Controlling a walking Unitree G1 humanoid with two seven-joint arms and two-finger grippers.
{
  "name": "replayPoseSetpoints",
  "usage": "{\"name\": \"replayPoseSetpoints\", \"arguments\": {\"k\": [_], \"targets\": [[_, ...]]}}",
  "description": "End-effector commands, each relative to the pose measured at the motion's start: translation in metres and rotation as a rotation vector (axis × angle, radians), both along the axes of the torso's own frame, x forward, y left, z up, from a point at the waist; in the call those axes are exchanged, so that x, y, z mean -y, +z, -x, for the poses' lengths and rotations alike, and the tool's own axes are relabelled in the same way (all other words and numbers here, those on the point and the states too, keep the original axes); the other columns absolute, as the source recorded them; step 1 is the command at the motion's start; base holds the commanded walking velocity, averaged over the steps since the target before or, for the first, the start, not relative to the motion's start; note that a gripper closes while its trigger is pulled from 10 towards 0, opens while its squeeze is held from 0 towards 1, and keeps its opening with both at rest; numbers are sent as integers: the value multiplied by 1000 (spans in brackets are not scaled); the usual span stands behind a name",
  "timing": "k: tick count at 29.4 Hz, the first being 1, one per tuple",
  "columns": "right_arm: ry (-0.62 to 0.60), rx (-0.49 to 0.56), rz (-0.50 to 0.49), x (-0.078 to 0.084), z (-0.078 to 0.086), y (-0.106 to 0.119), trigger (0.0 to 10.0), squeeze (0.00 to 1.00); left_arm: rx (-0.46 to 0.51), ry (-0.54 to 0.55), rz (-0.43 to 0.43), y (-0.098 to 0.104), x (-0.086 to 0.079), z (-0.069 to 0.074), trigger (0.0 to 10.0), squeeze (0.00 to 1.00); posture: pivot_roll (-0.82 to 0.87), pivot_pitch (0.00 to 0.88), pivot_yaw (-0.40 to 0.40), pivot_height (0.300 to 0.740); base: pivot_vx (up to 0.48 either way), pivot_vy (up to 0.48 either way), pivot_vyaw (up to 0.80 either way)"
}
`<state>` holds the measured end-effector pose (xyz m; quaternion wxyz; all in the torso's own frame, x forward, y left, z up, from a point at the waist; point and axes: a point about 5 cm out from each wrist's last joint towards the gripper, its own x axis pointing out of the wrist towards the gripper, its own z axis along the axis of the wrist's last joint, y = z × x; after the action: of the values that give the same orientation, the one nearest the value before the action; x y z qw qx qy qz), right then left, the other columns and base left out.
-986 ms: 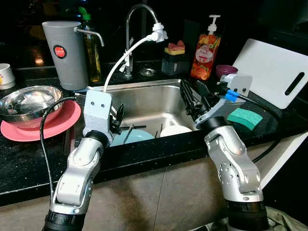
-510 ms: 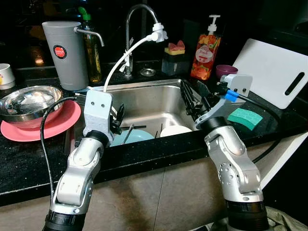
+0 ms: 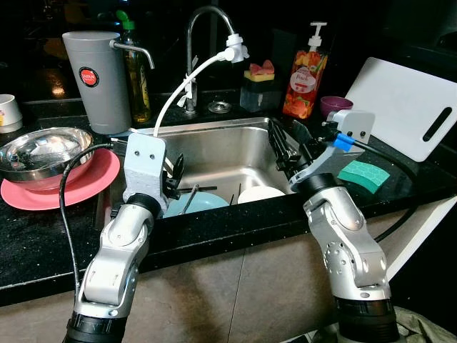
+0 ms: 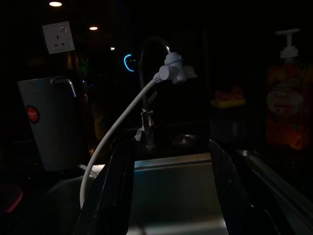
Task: Kitchen organization
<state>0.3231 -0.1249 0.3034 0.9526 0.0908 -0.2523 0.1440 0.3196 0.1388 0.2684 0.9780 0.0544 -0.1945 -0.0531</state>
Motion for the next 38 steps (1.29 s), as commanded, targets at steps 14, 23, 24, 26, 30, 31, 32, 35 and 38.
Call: {"name": "replayPoseSetpoints", "arguments": {"k": [14,23,24,26,30,31,32,35,38], "targets": [[-14,23,6,1,3,2,10000,0,29,2,-6,6,-1,1,10000,0,37,105,-20,740,0,0,0],[-16,25,6,2,4,3,10000,0,30,0,-6,6,-1,1,10000,0,37,105,-20,740,0,0,0],[-16,24,6,2,4,3,10000,0,30,-1,-6,6,-1,1,10000,0,40,107,-19,740,0,0,0],[-16,24,6,2,4,3,10000,0,30,0,-6,6,-1,1,10000,0,40,107,-19,740,0,0,0],[-17,26,6,2,4,3,10000,0,30,1,-7,6,-1,1,10000,0,40,107,-19,740,0,0,0],[-17,26,6,2,4,3,10000,0,30,1,-7,6,-1,1,10000,0,40,107,-19,740,0,0,0],[-17,26,6,2,4,3,10000,0,30,1,-7,6,-1,1,10000,0,40,107,-19,740,0,0,0],[-17,26,6,2,4,3,10000,0,30,1,-7,6,-1,0,10000,0,41,104,-18,740,0,0,0],[-17,26,6,2,3,3,10000,0,30,1,-8,6,-1,0,10000,0,41,104,-18,740,0,0,0]]}}
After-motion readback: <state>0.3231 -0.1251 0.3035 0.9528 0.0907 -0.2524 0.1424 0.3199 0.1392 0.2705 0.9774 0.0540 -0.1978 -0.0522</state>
